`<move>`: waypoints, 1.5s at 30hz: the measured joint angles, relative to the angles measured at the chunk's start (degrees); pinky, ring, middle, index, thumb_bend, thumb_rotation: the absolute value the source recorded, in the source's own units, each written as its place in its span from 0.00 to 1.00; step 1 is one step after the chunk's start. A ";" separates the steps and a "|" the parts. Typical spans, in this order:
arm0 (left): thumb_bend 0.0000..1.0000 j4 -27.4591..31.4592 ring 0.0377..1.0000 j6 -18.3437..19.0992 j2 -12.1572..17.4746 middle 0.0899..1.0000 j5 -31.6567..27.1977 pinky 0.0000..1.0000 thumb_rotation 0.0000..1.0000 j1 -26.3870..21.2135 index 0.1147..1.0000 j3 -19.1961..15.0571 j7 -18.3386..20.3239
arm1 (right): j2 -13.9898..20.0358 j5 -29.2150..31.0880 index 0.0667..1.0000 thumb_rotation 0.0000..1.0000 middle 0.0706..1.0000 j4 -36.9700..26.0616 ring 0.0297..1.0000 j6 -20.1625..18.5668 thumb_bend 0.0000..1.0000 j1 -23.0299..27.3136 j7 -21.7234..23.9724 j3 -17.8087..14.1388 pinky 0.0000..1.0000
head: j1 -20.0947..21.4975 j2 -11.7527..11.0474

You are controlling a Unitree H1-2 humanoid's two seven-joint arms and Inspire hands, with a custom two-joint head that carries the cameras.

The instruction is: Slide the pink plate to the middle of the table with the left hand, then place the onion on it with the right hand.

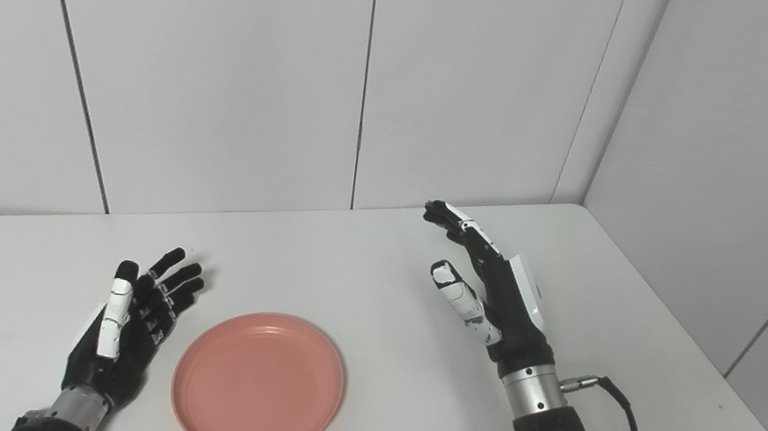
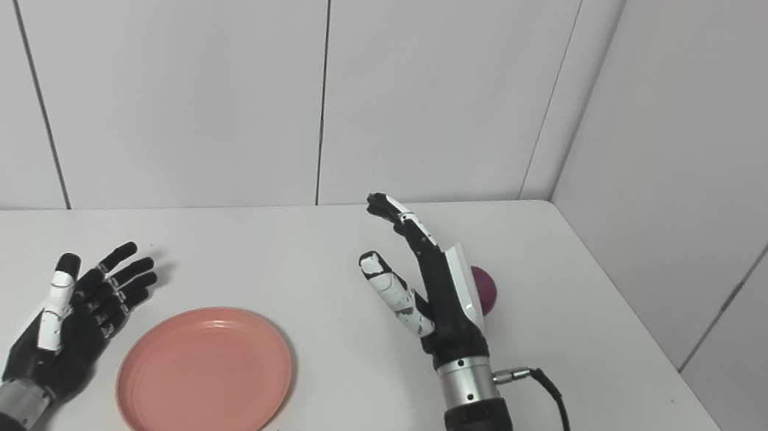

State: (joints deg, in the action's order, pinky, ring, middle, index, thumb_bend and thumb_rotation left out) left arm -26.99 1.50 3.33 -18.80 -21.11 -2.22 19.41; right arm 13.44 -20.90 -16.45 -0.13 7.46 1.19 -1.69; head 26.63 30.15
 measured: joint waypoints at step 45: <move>0.63 1.66 0.91 2.14 -0.21 0.85 -2.08 0.99 0.99 0.87 0.91 -1.26 2.02 | 18.00 -29.32 0.70 0.57 0.67 37.95 0.59 -0.51 0.97 13.49 -8.05 10.00 0.48 | -1.49 -1.49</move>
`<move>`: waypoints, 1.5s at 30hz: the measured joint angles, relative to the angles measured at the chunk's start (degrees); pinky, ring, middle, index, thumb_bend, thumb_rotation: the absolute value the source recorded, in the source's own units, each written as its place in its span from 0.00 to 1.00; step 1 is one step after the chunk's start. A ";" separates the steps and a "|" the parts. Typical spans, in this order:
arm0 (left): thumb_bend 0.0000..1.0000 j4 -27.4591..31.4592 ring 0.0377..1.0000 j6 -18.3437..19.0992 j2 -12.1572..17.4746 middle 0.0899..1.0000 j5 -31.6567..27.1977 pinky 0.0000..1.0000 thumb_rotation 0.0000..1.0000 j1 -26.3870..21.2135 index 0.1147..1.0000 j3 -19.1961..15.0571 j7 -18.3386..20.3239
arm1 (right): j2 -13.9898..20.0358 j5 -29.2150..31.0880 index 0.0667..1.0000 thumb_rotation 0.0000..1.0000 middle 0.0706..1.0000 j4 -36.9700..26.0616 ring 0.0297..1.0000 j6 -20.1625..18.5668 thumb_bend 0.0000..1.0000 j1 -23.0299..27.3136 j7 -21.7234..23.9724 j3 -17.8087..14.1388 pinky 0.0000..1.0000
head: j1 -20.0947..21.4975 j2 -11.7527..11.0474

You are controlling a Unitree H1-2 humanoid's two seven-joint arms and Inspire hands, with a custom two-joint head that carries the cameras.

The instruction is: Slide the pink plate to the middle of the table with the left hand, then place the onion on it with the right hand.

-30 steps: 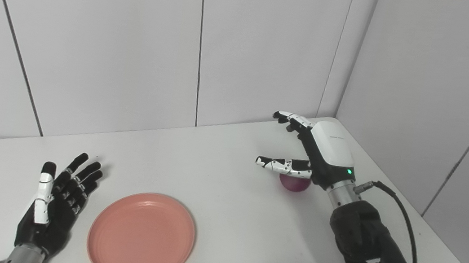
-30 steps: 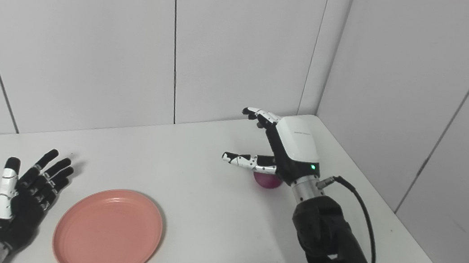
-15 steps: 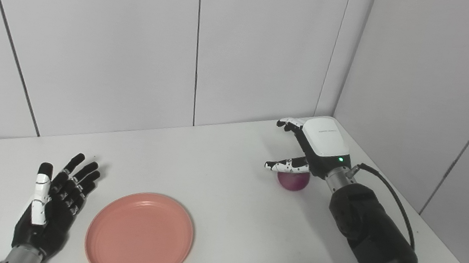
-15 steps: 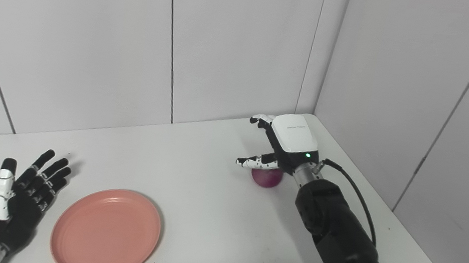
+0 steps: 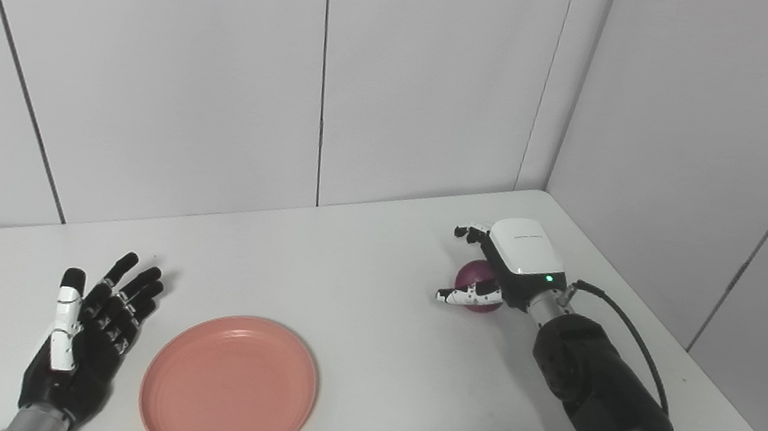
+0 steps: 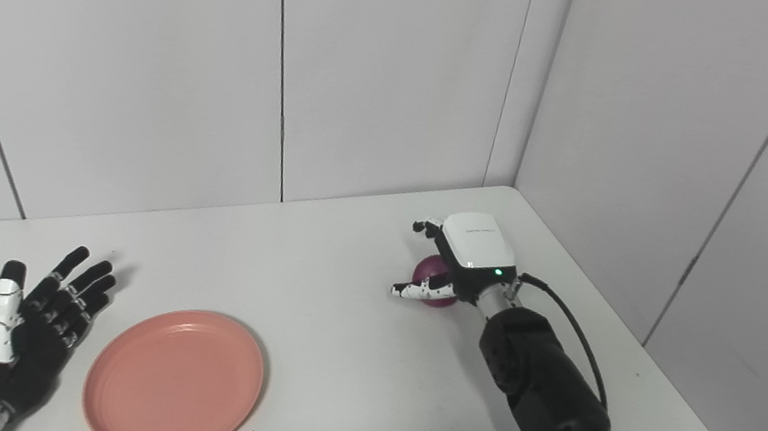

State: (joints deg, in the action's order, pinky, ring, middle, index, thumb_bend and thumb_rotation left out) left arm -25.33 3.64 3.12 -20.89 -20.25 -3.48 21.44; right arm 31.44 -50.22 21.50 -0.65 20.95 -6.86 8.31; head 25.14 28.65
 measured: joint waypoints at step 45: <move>0.65 0.77 0.90 1.03 0.08 0.85 -0.18 0.94 0.97 0.47 0.87 -0.10 0.95 | 0.26 3.19 0.24 0.51 0.17 2.68 0.13 -0.36 0.47 -0.66 -3.41 2.66 0.10 | -0.79 1.23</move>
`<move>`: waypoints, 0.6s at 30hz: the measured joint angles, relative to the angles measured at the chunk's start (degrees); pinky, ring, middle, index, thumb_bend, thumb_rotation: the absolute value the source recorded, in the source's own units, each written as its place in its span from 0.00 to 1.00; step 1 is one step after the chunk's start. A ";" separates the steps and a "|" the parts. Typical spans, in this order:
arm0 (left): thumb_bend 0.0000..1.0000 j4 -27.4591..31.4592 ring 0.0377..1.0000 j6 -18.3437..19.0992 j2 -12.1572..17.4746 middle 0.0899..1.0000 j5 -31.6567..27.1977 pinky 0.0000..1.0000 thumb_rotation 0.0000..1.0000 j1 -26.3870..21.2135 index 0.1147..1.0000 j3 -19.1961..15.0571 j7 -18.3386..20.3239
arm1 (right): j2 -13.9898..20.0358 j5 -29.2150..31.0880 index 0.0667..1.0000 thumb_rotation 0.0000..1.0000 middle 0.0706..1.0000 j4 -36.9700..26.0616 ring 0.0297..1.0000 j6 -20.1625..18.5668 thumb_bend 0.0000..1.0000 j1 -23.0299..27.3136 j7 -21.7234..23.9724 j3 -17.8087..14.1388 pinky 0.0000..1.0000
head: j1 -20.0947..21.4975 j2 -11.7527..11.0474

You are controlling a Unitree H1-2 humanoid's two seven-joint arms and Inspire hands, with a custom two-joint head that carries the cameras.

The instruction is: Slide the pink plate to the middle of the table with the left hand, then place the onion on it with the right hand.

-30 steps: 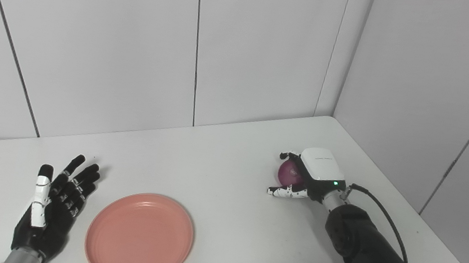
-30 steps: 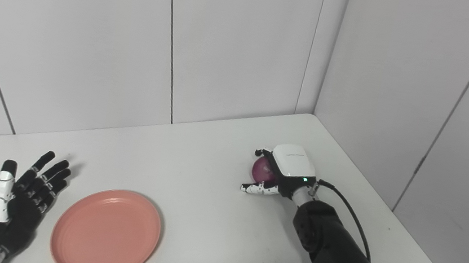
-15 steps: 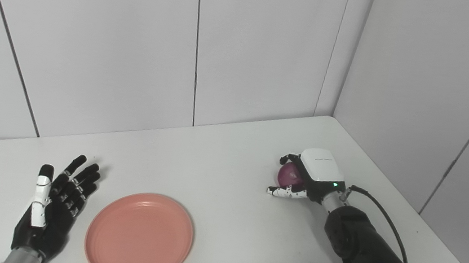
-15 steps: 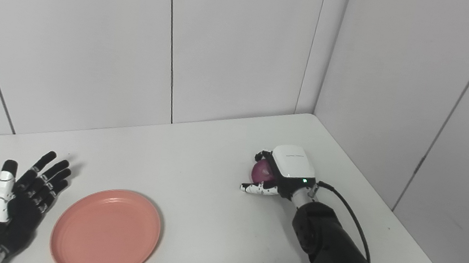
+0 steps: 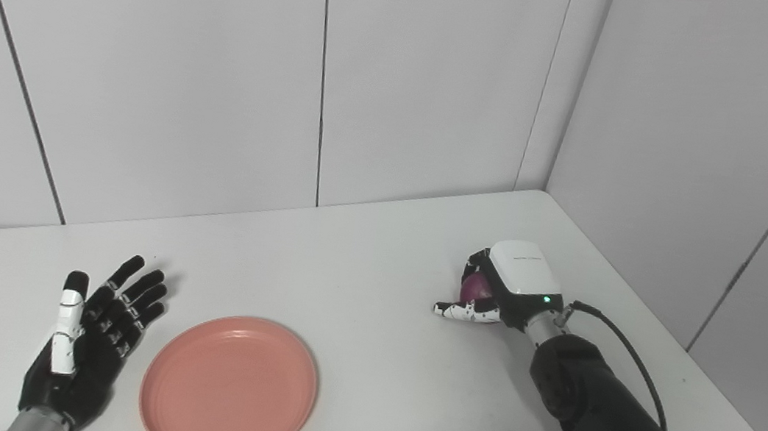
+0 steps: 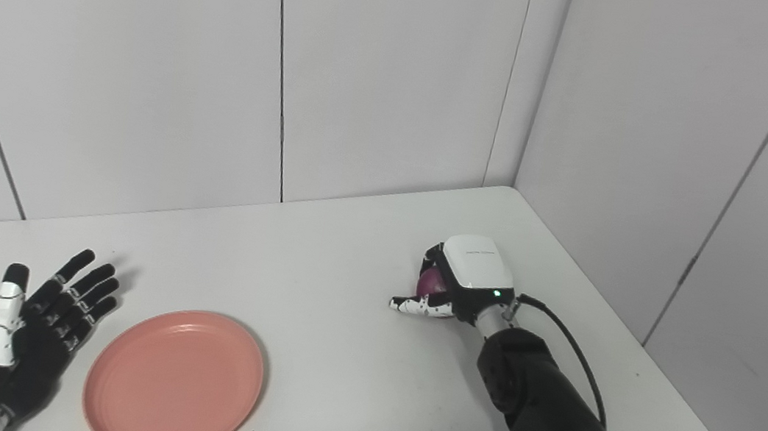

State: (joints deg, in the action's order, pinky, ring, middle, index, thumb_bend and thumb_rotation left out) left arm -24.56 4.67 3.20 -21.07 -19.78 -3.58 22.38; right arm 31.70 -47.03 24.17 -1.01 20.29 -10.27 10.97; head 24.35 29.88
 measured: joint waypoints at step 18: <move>0.66 0.18 0.89 0.15 0.03 0.83 -0.01 0.91 0.94 0.09 0.85 -0.01 0.13 | 0.07 3.02 0.24 0.48 0.16 -6.92 0.13 -0.25 0.48 -0.72 6.40 0.49 0.11 | -0.53 0.26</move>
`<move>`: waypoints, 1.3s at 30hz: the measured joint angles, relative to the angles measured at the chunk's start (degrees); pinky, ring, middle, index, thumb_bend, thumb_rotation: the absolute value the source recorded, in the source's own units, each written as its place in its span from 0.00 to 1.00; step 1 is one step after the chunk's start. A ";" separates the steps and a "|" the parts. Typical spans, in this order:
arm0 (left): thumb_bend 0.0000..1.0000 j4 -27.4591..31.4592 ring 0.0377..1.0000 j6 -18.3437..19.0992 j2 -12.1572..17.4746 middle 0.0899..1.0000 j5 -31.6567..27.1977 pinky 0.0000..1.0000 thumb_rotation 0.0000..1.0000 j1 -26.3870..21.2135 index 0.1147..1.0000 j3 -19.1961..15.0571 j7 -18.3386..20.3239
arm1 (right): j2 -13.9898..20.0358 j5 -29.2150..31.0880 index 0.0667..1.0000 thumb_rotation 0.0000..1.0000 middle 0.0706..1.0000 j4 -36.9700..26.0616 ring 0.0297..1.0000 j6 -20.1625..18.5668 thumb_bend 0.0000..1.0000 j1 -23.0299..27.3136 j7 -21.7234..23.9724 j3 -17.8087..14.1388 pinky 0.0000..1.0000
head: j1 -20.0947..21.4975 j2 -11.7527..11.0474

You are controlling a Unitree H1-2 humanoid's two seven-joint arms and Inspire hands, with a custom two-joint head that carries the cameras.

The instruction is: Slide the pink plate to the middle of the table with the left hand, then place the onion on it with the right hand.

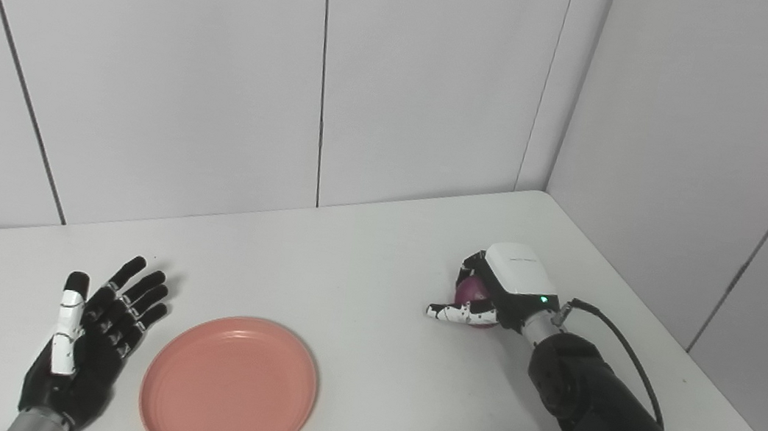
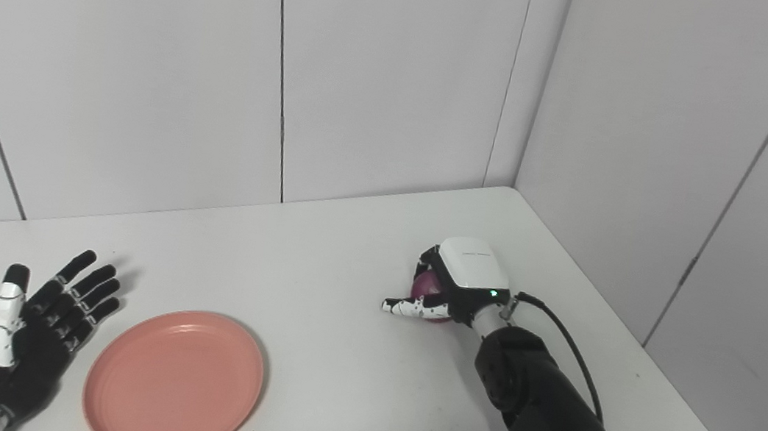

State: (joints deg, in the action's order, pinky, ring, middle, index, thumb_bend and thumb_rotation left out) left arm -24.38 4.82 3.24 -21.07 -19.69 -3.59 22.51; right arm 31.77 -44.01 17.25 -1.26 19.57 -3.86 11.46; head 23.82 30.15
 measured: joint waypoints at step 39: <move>0.75 3.62 0.79 0.85 -8.48 0.75 2.80 0.77 0.91 1.59 0.80 4.01 -5.51 | -11.30 -2.19 0.25 0.56 0.18 -18.38 0.14 5.04 0.52 9.66 16.37 9.75 0.11 | -28.30 3.25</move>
State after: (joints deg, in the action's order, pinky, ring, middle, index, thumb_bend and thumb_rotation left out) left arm -20.76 5.67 -5.25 -18.27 -18.10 0.42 17.00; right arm 20.48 -46.19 -1.13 3.78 29.23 12.51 21.21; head -4.48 33.40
